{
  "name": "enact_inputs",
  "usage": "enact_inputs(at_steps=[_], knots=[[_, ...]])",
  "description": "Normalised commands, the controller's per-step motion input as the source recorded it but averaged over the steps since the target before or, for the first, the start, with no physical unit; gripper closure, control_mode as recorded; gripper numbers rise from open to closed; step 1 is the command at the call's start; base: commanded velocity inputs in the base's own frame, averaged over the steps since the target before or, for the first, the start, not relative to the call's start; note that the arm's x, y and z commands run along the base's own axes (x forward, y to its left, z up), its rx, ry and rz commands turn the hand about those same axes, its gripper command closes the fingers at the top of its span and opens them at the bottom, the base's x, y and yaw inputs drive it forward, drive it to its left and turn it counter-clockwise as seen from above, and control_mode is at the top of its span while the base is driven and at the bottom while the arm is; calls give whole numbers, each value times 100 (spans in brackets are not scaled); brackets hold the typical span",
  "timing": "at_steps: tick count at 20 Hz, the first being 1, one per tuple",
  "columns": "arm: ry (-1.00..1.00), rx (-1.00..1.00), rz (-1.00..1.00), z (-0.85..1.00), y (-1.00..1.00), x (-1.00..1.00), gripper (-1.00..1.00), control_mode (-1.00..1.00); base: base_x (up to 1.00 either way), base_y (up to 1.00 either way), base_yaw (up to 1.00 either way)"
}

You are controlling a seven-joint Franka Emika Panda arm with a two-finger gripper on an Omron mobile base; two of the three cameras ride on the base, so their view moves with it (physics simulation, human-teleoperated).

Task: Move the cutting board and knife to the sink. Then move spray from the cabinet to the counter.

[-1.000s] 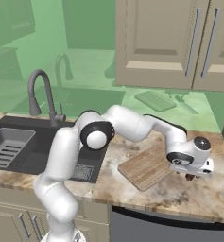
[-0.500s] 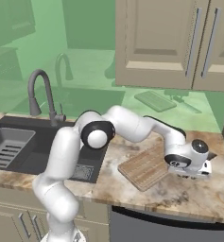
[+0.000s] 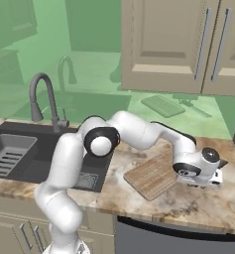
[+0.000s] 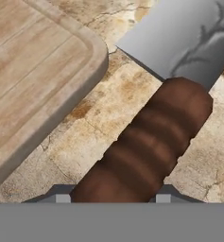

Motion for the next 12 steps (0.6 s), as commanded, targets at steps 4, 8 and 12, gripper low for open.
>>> enact_inputs(at_steps=[4,8,12], knots=[[-20,0,0,43,-1,-52,100,-100,0,0,0],[-29,0,0,73,0,-74,100,-100,0,0,0],[-15,0,2,48,27,-77,100,-100,0,0,0]])
